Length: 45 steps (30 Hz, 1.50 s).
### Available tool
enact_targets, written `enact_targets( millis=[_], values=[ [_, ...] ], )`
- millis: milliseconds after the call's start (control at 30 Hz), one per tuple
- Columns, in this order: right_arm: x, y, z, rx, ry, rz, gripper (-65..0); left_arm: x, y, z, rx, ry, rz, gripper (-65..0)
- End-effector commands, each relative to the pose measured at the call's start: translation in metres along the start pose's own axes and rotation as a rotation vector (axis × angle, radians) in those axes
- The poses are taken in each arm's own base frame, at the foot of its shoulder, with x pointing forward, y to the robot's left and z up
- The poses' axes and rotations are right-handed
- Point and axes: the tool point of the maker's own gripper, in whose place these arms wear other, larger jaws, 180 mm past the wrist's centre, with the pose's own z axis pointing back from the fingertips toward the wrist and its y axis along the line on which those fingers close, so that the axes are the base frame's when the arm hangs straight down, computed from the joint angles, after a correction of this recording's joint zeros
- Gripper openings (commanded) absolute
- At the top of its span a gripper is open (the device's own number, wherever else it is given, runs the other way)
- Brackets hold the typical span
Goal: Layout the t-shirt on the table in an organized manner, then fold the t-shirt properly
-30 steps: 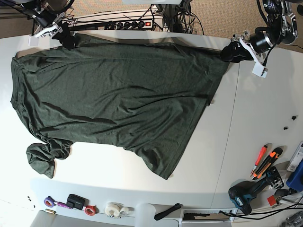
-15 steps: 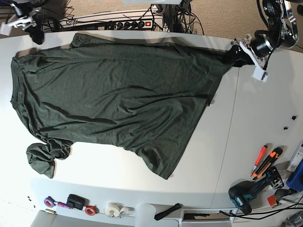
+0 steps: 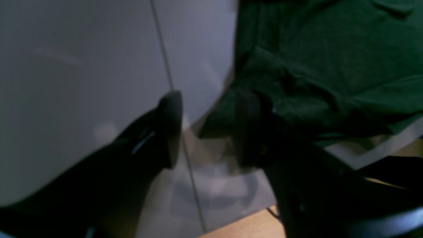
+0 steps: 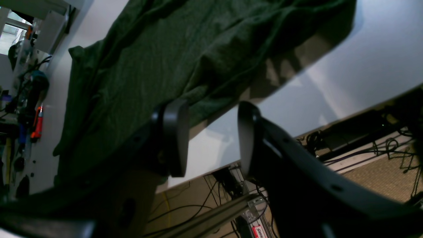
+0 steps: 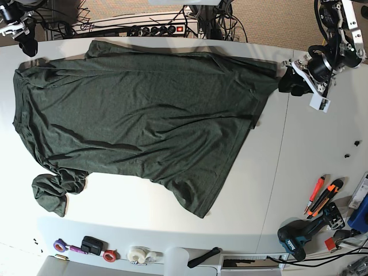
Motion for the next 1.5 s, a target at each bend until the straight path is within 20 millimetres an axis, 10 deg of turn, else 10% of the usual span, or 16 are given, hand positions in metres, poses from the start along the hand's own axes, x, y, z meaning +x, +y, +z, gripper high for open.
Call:
enact_targets(
  millis=[0,433,967,1467],
  values=[
    [0.016,0.004,0.005,0.012,-0.040,0.047,-40.1,0.014,0.001,0.006,0.010,-0.036,-0.037,-37.9],
    [0.018,0.017,0.003,0.086,-0.070,0.024,-40.1,0.029,-0.011,0.012,-0.010,-0.072,-0.076,-37.9],
    [-0.061,0.070,-0.050,0.278,0.153,-0.054,-40.1,0.033,-0.018,0.012,-0.047,-0.094,-0.060,-37.9],
    [-0.011,0.034,-0.019,0.155,0.035,0.007,-40.1,0.035,-0.023,0.013,-0.075,-0.108,-0.047,-37.9]
  ],
)
